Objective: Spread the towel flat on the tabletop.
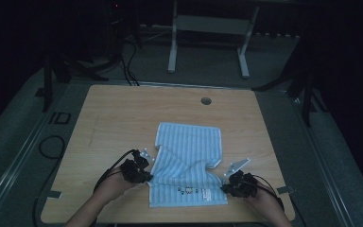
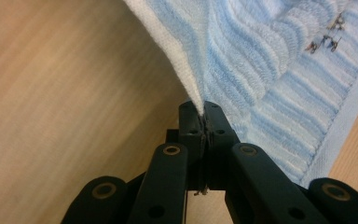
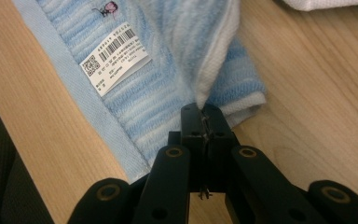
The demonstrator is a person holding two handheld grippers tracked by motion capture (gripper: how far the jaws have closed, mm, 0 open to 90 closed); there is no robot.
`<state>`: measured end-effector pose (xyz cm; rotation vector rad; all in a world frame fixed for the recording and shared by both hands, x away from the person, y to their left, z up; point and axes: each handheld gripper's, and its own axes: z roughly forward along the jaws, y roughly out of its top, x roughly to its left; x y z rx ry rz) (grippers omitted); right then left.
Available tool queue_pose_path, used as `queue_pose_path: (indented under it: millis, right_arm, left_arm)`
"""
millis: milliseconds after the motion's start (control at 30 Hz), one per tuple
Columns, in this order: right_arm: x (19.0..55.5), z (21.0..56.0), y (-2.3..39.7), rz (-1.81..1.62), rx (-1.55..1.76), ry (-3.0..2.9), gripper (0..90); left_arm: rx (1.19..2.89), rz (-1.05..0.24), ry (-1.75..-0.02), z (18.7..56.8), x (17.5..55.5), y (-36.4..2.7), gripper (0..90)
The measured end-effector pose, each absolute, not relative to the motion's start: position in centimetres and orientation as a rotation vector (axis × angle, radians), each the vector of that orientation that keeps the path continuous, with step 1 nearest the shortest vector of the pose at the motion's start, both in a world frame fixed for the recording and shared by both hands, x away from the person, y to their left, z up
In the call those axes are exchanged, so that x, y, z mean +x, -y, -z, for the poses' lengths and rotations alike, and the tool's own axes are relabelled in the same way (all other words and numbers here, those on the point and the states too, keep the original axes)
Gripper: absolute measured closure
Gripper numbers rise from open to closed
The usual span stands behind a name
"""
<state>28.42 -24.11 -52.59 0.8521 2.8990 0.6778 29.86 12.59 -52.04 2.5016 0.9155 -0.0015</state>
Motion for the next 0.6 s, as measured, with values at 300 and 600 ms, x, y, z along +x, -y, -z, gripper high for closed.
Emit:
queue_pose_path:
  millis: [300, 600]
  right_arm:
    - [28.8, 49.5, 25.3, -0.730, 0.871, -2.867, 74.9]
    - [33.4, 47.4, 25.1, -0.744, 0.968, -2.745, 73.3]
  left_arm:
    - [2.481, -0.050, -0.900, 49.2, 30.0, -13.3, 61.4]
    - [2.439, -0.126, -0.903, 47.7, 32.6, -12.3, 55.4]
